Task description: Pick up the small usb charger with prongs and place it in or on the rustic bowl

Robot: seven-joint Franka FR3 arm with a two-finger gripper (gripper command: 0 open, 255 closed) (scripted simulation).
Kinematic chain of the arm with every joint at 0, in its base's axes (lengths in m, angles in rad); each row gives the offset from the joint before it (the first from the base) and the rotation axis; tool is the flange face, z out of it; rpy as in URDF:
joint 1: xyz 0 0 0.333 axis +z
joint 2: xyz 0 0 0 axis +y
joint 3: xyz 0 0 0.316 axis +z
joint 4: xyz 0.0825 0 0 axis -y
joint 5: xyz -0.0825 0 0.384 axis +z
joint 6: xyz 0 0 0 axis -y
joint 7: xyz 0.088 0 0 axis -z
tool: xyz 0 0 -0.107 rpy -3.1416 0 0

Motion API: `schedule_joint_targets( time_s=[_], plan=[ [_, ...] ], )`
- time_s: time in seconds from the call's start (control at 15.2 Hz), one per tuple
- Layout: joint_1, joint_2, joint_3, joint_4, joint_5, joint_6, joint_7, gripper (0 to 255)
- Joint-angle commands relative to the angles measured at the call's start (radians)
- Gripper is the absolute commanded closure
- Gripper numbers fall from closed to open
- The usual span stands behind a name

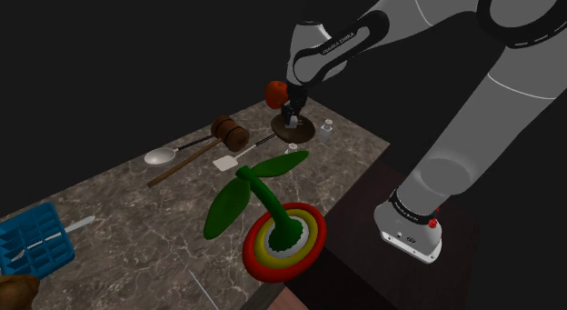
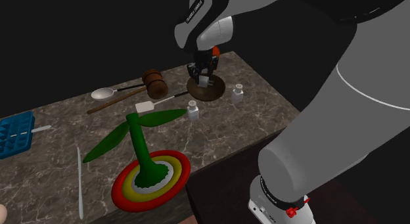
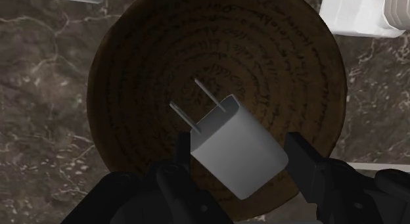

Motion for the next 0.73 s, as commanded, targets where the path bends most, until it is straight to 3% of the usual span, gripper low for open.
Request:
schedule_joint_targets(
  time_s=[0.0, 0.26, 0.33, 0.66],
  plan=[
    [0.0, 0.002, 0.0, 0.0, 0.0, 0.002, 0.0, 255],
    [0.0, 0.002, 0.0, 0.0, 0.0, 0.002, 0.0, 255],
    [0.0, 0.002, 0.0, 0.0, 0.0, 0.002, 0.0, 0],
    [0.0, 0.002, 0.0, 0.0, 0.0, 0.002, 0.0, 0]
  ],
)
